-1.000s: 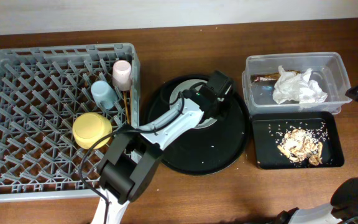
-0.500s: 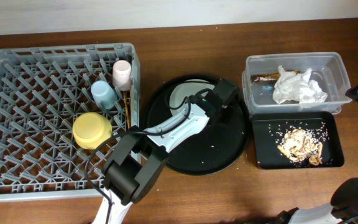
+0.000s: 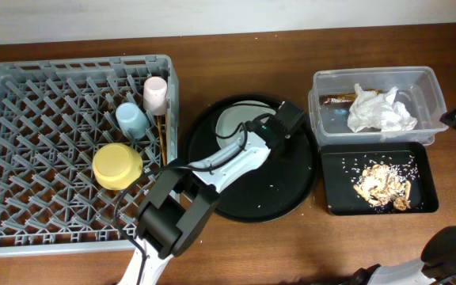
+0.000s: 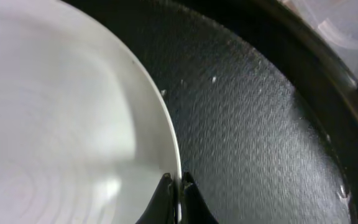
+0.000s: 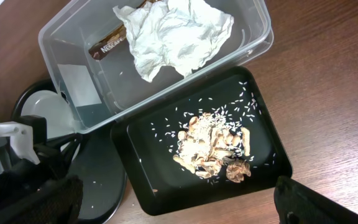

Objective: Sort waste into correct bins and load items into the dishwasher rack
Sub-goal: 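Lift the white plate and stand it upright in the rack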

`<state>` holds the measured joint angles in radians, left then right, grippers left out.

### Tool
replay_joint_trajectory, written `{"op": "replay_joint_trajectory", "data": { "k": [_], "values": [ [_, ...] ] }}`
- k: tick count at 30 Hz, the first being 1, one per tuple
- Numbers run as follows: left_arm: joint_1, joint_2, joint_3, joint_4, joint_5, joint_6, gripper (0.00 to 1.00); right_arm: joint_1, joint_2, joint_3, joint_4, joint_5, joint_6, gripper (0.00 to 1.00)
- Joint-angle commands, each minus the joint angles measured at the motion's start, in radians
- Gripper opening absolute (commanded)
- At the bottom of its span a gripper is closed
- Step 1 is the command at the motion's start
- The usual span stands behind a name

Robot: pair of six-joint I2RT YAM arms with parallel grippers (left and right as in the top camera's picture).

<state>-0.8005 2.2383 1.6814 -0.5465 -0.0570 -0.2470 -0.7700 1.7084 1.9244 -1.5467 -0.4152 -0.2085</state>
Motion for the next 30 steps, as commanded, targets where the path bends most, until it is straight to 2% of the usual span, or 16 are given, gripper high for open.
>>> {"op": "replay_joint_trajectory", "data": {
  "k": [1, 8, 12, 14, 17, 22, 24, 30],
  "values": [
    [0.000, -0.122, 0.090, -0.070, 0.023, -0.006, 0.00, -0.003, 0.000, 0.021, -0.001, 0.006, 0.008, 0.98],
    [0.046, -0.500, 0.218, -0.226, 0.023, -0.007, 0.00, -0.003, 0.000, 0.021, -0.001, 0.005, 0.008, 0.98],
    [0.170, -0.686, 0.218, -0.346, 0.076, -0.007, 0.00, -0.003, 0.000, 0.021, -0.001, 0.005, 0.008, 0.98],
    [0.274, -0.744, 0.218, -0.415, 0.201, -0.007, 0.00, -0.003, 0.000, 0.021, -0.001, 0.005, 0.008, 0.98],
    [0.468, -0.777, 0.218, -0.513, 0.480, -0.006, 0.00, -0.003, 0.000, 0.021, -0.001, 0.005, 0.008, 0.98],
    [0.777, -0.733, 0.166, -0.573, 1.026, 0.084, 0.00, -0.003, 0.000, 0.021, -0.001, 0.005, 0.008, 0.98],
    [0.863, -0.711, 0.108, -0.569, 1.133, 0.085, 0.00, -0.003, 0.000, 0.021, -0.001, 0.005, 0.008, 0.98],
    [1.012, -0.699, -0.133, -0.437, 1.284, 0.084, 0.00, -0.003, 0.000, 0.021, -0.001, 0.005, 0.008, 0.98]
  ]
}}
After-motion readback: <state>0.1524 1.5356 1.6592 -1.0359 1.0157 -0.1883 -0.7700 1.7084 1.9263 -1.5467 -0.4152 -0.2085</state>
